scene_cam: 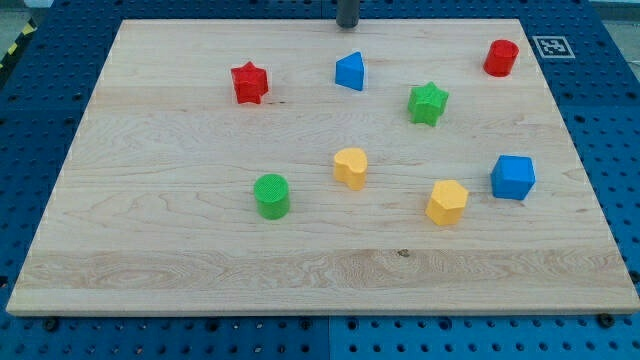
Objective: Point your arm towards green star
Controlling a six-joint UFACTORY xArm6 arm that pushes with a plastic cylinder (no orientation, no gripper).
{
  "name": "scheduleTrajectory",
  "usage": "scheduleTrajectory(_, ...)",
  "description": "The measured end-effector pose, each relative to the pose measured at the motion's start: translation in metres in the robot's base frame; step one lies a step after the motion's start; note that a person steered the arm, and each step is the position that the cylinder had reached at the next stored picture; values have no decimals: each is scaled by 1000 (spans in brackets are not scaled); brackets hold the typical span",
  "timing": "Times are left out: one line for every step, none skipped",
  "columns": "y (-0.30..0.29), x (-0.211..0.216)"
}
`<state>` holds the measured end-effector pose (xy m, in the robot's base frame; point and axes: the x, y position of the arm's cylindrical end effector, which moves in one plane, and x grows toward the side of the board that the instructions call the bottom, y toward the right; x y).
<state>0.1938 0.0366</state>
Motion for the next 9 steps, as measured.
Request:
scheduleTrajectory(0,1)
scheduleTrajectory(6,37)
scheduleTrajectory(27,41)
scheduleTrajectory(27,41)
scheduleTrajectory(27,42)
scheduleTrajectory(32,42)
scheduleTrajectory(32,42)
scheduleTrajectory(38,42)
scheduleTrajectory(49,42)
